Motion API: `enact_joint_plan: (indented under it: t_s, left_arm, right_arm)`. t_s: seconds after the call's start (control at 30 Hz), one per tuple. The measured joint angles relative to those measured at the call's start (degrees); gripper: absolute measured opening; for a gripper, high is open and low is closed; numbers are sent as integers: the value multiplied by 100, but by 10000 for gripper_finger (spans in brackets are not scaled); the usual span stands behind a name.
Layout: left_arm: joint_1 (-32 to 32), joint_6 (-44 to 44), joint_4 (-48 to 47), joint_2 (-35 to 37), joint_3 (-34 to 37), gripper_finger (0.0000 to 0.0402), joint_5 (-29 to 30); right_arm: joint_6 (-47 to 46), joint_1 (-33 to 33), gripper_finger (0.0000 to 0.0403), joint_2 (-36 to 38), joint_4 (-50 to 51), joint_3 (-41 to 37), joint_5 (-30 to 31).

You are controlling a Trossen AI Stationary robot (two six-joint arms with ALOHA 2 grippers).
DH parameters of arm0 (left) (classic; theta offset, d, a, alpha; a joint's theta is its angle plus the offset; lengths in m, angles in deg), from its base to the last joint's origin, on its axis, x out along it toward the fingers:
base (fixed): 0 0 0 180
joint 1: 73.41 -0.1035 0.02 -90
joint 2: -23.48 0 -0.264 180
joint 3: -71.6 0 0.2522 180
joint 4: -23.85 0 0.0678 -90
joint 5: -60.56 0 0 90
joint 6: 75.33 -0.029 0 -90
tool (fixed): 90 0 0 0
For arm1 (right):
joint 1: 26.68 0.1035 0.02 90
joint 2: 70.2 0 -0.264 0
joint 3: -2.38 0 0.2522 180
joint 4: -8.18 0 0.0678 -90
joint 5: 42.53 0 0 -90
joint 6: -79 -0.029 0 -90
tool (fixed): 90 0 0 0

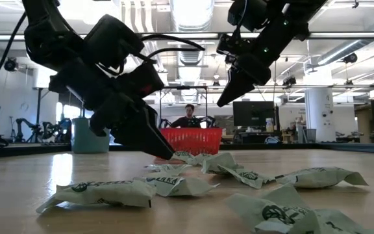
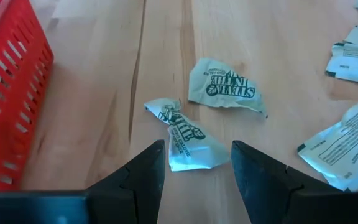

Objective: Pick and place items into bin
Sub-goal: Put the stevia packet into the red bin

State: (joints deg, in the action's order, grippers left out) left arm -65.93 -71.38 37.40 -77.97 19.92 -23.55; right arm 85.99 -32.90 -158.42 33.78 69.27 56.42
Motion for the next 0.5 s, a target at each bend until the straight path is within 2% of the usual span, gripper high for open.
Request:
enact_joint_plan:
  t_s: [0.5]
  left_arm:
    - [-33,20,81,-2,-2,168,210]
  right_arm:
    - [-62,0,87,0,-2,0,0]
